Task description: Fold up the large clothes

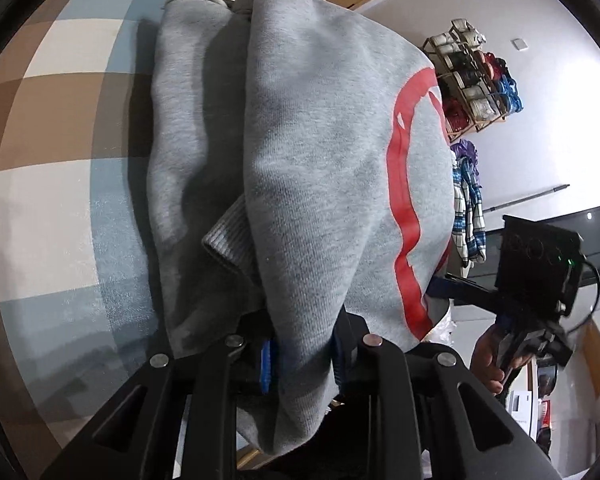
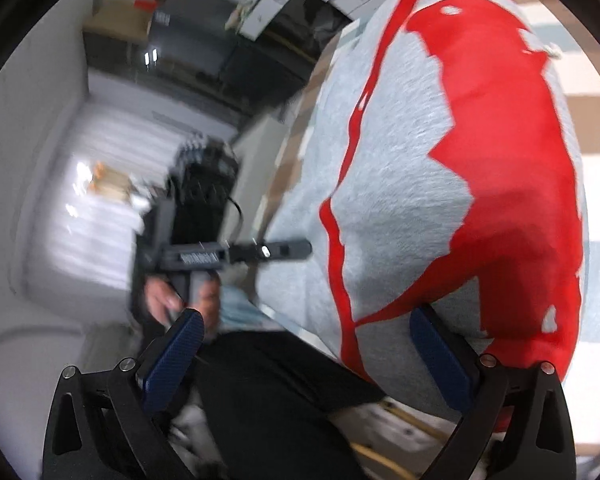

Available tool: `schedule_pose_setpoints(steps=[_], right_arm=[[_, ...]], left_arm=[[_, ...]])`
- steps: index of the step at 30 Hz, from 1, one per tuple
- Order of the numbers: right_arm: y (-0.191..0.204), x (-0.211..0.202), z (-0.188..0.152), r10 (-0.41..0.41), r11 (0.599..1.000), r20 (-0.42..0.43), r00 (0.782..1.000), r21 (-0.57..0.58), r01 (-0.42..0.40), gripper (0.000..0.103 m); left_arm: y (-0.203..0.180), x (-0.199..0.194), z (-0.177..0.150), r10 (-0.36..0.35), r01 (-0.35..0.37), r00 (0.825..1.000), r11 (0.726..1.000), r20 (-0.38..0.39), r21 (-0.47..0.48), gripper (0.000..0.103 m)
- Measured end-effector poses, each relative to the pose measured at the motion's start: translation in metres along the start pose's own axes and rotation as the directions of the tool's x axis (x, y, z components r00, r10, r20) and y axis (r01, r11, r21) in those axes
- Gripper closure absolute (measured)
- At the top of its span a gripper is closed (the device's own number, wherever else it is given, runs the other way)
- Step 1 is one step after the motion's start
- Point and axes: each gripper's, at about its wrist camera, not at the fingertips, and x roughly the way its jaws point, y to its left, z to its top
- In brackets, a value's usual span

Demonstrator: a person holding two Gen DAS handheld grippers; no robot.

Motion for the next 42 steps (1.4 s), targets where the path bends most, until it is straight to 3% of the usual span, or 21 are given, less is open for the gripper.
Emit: schedule_pose_setpoints(steps=[4, 7, 10, 13, 14, 15, 16, 18, 20, 23, 25, 28, 29, 30, 31, 33, 36, 37, 40, 42], right_arm=[[0.005, 0.01, 0.011, -0.092, 0.996, -0.077, 0.993, 0.006, 0.093, 0.0], [0.003, 0.013, 0.022, -0.119, 0.992, -0.122, 0.985, 0.032, 0.124, 0.0], [-0.007, 0.01, 0.026, -0.089, 0.989, -0.129, 0.988, 0.106, 0.103, 0.0], [-0.019, 0.003, 0.026, -0.047, 0.985, -0.119, 0.992, 0.161, 0.066, 0.0], [-0.021, 0.002, 0.026, -0.039, 0.983, -0.116, 0.992, 0.174, 0.059, 0.0], [-0.023, 0.001, 0.025, -0.035, 0.982, -0.114, 0.993, 0.182, 0.056, 0.0], [-0.024, 0.0, 0.025, -0.029, 0.979, -0.109, 0.994, 0.197, 0.05, 0.0], [-0.024, 0.0, 0.025, -0.012, 0.972, -0.093, 0.996, 0.231, 0.033, 0.0], [-0.025, -0.003, 0.027, 0.009, 0.966, -0.082, 0.997, 0.259, 0.013, 0.0], [-0.019, -0.006, 0.035, 0.034, 0.956, -0.111, 0.993, 0.293, 0.0, 0.0], [-0.001, -0.014, 0.044, -0.054, 0.968, -0.129, 0.99, 0.236, 0.084, 0.0], [0.045, -0.031, 0.068, -0.238, 0.97, -0.043, 0.97, 0.029, 0.239, 0.0], [0.061, -0.033, 0.077, -0.312, 0.949, -0.012, 0.95, -0.048, 0.311, 0.0], [0.077, -0.033, 0.086, -0.403, 0.906, 0.027, 0.915, -0.126, 0.403, 0.0], [0.092, -0.027, 0.095, -0.503, 0.839, 0.066, 0.862, -0.203, 0.505, 0.0], [0.113, -0.007, 0.109, -0.613, 0.716, 0.128, 0.779, -0.327, 0.617, 0.0], [0.127, 0.037, 0.129, -0.725, 0.518, 0.193, 0.662, -0.48, 0.708, 0.0], [0.124, 0.052, 0.135, -0.746, 0.481, 0.19, 0.638, -0.51, 0.713, 0.0], [0.101, 0.089, 0.151, -0.79, 0.469, 0.089, 0.607, -0.55, 0.691, 0.0], [0.079, 0.112, 0.156, -0.829, 0.453, 0.023, 0.559, -0.557, 0.695, 0.0]], left_arm=[[0.011, -0.015, -0.008, -0.013, 0.013, 1.0, 1.0, 0.013, -0.028, 0.077], [0.021, -0.051, -0.022, 0.019, -0.017, 0.999, 0.999, 0.034, -0.047, 0.076], [0.001, -0.083, -0.033, 0.054, -0.057, 0.989, 0.998, 0.136, 0.021, 0.076], [-0.025, -0.105, -0.049, -0.029, 0.01, 0.984, 0.994, 0.177, 0.106, 0.072], [-0.036, -0.104, -0.054, -0.061, 0.036, 0.982, 0.989, 0.177, 0.142, 0.066], [-0.043, -0.099, -0.059, -0.068, 0.036, 0.981, 0.985, 0.181, 0.17, 0.051], [-0.047, -0.091, -0.06, -0.053, 0.019, 0.982, 0.983, 0.182, 0.183, 0.043], [-0.042, -0.061, -0.059, 0.045, -0.072, 0.987, 0.982, 0.156, 0.174, 0.044], [-0.024, -0.035, -0.051, 0.101, -0.115, 0.986, 0.987, 0.132, 0.109, 0.044], [-0.006, -0.03, -0.048, 0.061, -0.068, 0.984, 0.997, 0.166, 0.034, 0.05], [0.004, -0.037, -0.05, 0.025, -0.027, 0.985, 1.0, 0.173, 0.008, 0.051], [0.02, -0.043, -0.053, -0.024, 0.033, 0.984, 0.998, 0.176, -0.048, 0.056], [0.027, -0.046, -0.054, -0.039, 0.049, 0.984, 0.997, 0.173, -0.057, 0.056], [0.03, -0.047, -0.055, -0.05, 0.062, 0.984, 0.996, 0.171, -0.065, 0.056], [0.032, -0.049, -0.055, -0.054, 0.066, 0.984, 0.996, 0.17, -0.067, 0.056], [0.03, -0.052, -0.057, -0.043, 0.052, 0.985, 0.997, 0.169, -0.05, 0.056], [0.015, -0.047, -0.057, 0.009, -0.008, 0.985, 1.0, 0.173, -0.003, 0.056], [0.004, -0.041, -0.058, 0.026, -0.028, 0.984, 1.0, 0.175, 0.011, 0.056], [-0.007, -0.039, -0.062, 0.087, -0.1, 0.979, 0.993, 0.185, 0.064, 0.056], [-0.012, -0.038, -0.064, 0.122, -0.143, 0.974, 0.985, 0.19, 0.098, 0.056]])
